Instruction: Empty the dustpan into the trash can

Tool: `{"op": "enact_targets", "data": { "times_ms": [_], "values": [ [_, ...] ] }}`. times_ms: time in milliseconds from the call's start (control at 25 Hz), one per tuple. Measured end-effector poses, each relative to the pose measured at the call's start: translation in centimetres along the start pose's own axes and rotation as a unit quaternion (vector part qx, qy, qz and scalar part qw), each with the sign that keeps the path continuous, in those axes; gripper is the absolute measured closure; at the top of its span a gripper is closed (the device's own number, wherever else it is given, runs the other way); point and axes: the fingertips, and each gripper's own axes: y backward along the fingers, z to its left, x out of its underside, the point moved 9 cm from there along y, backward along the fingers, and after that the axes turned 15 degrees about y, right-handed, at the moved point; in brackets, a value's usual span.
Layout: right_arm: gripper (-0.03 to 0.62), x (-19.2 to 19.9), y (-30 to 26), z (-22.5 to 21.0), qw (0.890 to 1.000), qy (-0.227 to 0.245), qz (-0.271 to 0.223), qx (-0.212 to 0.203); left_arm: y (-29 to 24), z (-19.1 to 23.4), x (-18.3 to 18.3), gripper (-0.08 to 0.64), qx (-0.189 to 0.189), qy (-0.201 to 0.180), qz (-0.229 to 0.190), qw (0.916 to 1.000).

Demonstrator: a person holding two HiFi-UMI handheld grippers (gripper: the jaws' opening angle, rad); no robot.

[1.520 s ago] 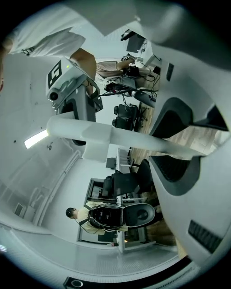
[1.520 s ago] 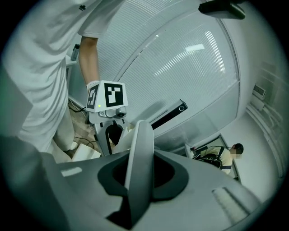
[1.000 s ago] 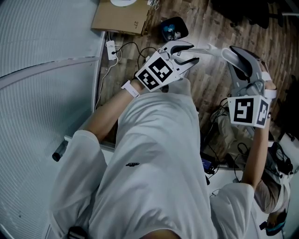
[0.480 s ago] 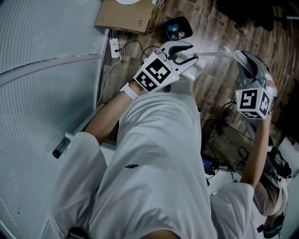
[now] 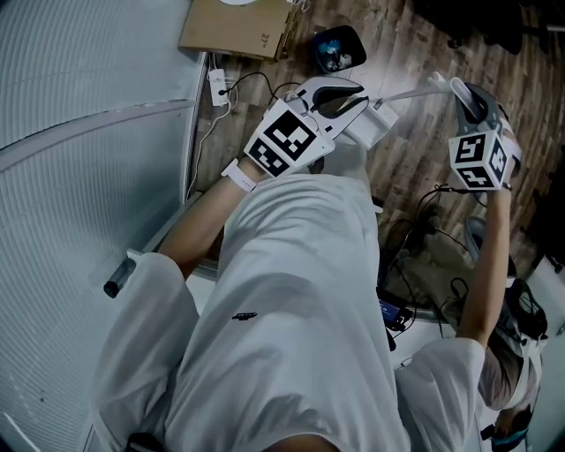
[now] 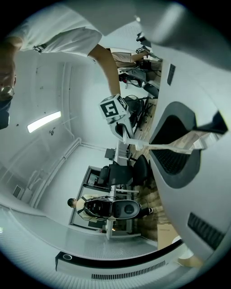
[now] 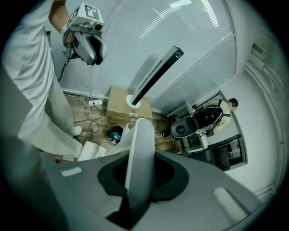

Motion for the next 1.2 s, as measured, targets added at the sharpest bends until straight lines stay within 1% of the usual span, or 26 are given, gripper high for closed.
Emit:
{"op": "enact_targets", "data": {
  "times_ms": [40, 120, 280, 440, 560, 840, 1040, 1120, 1200],
  "values": [
    [0.523, 0.4, -0.5, -0.2, 1.0, -0.002, 0.002, -0.003, -0.1, 0.1, -0.2, 0.541, -0.004, 0.004, -0.003, 1.0],
    [0.522, 1.0, -1.8, -0.5, 1.0, -0.004, 0.006, -0.009, -0.2, 0.4, -0.6, 0.552, -0.009, 0.012, -0.007, 0.9999],
    [0.52, 2.0, -4.2, -0.7, 1.0, 0.006, 0.006, -0.02, -1.0, 0.8, -1.2, 0.552, -0.016, 0.021, -0.001, 0.9996],
    [0.522, 2.4, -7.3, -0.5, 1.0, 0.021, 0.002, -0.018, -1.0, 1.4, -1.6, 0.552, -0.027, 0.023, 0.004, 0.9994],
    [0.522, 3.5, -10.2, -0.3, 0.999, 0.027, 0.001, -0.016, -1.2, 1.7, -1.8, 0.552, -0.033, 0.028, 0.008, 0.999],
    [0.522, 5.7, -15.7, -0.5, 0.998, 0.053, -0.004, -0.019, -2.4, 2.2, -1.6, 0.552, -0.053, 0.039, 0.033, 0.9973],
    [0.515, 6.4, -19.5, 0.2, 0.998, 0.059, -0.007, -0.027, -3.6, 4.0, -1.3, 0.552, -0.055, 0.047, 0.049, 0.9961],
    [0.511, 6.8, -20.4, 1.3, 0.997, 0.065, -0.008, -0.037, -4.0, 4.2, -1.1, 0.552, -0.056, 0.05, 0.055, 0.9957],
    [0.512, 7.6, -20.8, 2.7, 0.996, 0.059, -0.005, -0.066, -4.4, 3.9, -1.2, 0.552, -0.056, 0.05, 0.058, 0.9954]
  ]
}}
